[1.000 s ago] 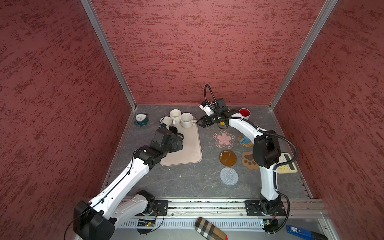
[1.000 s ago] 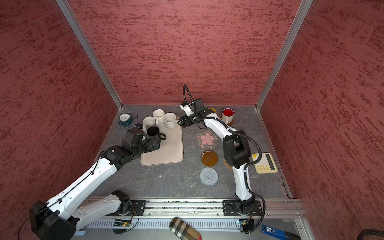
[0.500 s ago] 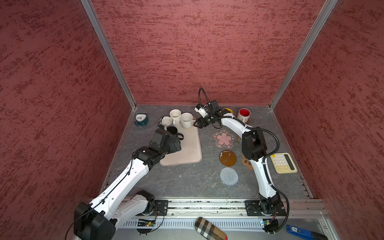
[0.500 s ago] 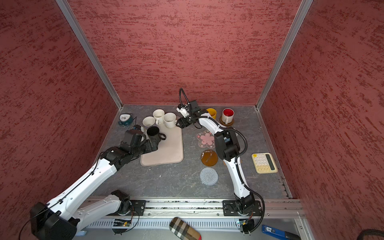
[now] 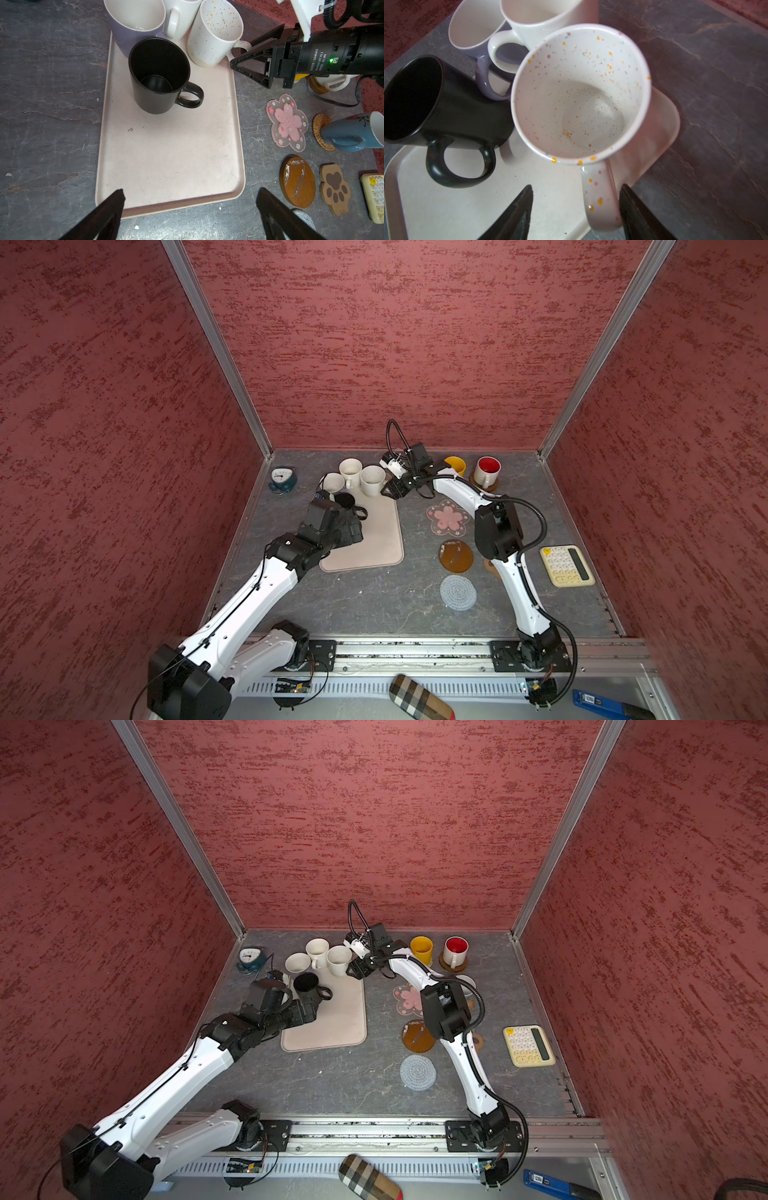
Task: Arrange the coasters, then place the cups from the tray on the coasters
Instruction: 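Lower the right gripper onto the speckled white mug's handle on the tray, then lift the speckled mug with the right gripper and carry it toward the coasters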
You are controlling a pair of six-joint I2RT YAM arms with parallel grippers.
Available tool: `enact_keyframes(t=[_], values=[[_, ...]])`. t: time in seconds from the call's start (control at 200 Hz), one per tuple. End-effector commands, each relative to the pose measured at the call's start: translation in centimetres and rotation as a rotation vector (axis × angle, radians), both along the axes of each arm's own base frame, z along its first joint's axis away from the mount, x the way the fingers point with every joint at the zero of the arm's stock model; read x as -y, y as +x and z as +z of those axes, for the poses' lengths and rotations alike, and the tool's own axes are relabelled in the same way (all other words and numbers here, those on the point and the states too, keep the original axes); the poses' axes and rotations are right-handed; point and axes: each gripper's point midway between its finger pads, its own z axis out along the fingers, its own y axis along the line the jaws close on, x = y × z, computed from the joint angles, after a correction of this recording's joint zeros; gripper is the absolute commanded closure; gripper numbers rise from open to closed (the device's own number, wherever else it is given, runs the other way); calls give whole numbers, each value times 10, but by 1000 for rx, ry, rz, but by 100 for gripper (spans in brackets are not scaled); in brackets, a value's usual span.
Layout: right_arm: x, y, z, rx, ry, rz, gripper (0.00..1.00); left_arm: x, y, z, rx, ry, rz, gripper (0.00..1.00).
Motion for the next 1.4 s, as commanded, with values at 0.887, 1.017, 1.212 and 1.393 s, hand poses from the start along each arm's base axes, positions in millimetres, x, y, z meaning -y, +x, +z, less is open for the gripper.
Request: enact_keyframes(t=[0.887, 1.017, 1.212, 1.393], values=[[-30, 12, -6, 113, -46, -55, 83, 1, -17, 15, 26, -26, -6, 0], [-32, 9, -5, 115, -50, -48, 84, 0, -19, 16, 28, -24, -5, 0], [-33, 5, 6, 133, -61, -48, 92, -1, -20, 16, 29, -23, -2, 0], [-32, 3, 25, 151, -48, -79, 100, 0, -25, 24, 46, -39, -6, 0]])
